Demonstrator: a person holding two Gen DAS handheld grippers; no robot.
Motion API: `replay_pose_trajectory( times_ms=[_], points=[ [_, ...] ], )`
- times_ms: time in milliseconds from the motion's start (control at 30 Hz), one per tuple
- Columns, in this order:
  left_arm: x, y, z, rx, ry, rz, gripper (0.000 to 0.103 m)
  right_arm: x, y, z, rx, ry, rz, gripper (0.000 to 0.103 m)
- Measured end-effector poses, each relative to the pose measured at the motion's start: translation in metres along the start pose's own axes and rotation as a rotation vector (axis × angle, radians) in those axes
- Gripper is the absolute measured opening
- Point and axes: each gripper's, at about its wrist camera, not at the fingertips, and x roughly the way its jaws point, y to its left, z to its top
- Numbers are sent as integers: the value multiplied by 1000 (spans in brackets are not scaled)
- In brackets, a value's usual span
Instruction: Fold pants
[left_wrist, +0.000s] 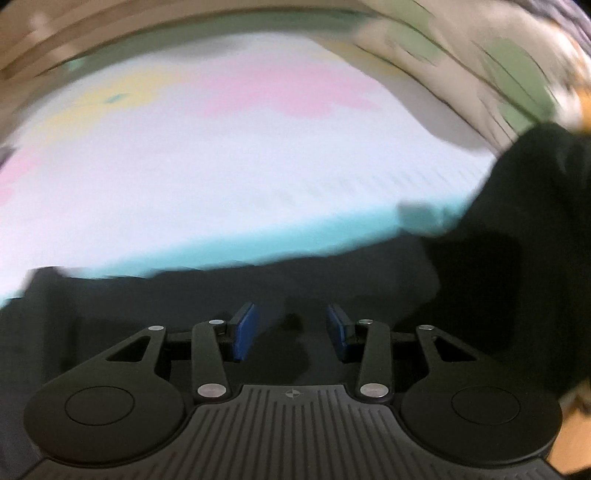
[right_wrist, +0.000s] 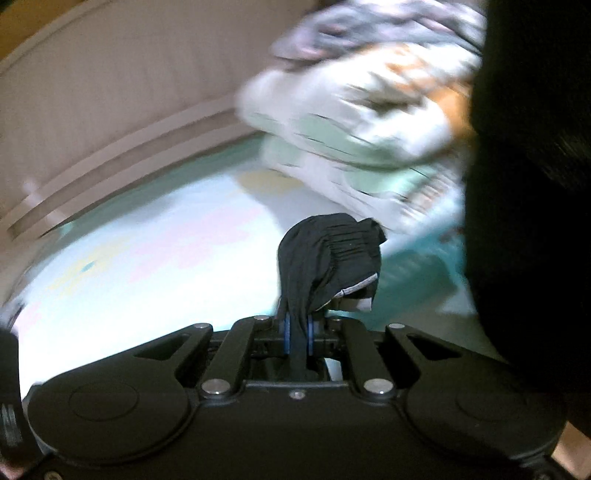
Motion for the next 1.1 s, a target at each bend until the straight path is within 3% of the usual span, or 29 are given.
replay_pose_trajectory(
  times_ms=[133, 267, 467, 567, 600, 633, 733, 800, 900, 1100],
  points=[
    [-20, 59, 3, -78, -37, 46, 40, -22, 58, -13, -185, -25, 125, 15],
    [-32, 113, -10, -141, -39, 101, 40, -36, 121, -50, -431, -21, 260, 15],
    [-36, 155, -25, -186, -17, 143, 40, -32, 187, -130, -749, 51, 361, 15],
    [-39, 168, -35, -180, -14, 144, 40, -28, 203, -156, -862, 72, 385, 24],
    [-38, 172, -36, -176, -11, 139, 40, -28, 206, -161, -885, 84, 400, 28],
    [-38, 174, -37, -173, -7, 133, 40, -29, 209, -166, -900, 98, 418, 44],
    [-44, 189, -46, -179, -6, 100, 40, -39, 214, -170, -902, 131, 546, 66],
    [-46, 195, -48, -194, -5, 66, 41, -46, 217, -170, -915, 157, 631, 69],
    [-49, 198, -52, -223, 10, -3, 41, -58, 221, -167, -935, 169, 664, 69],
    [-46, 189, -59, -267, 65, -151, 41, -42, 211, -121, -818, 224, 600, 69]
  ],
)
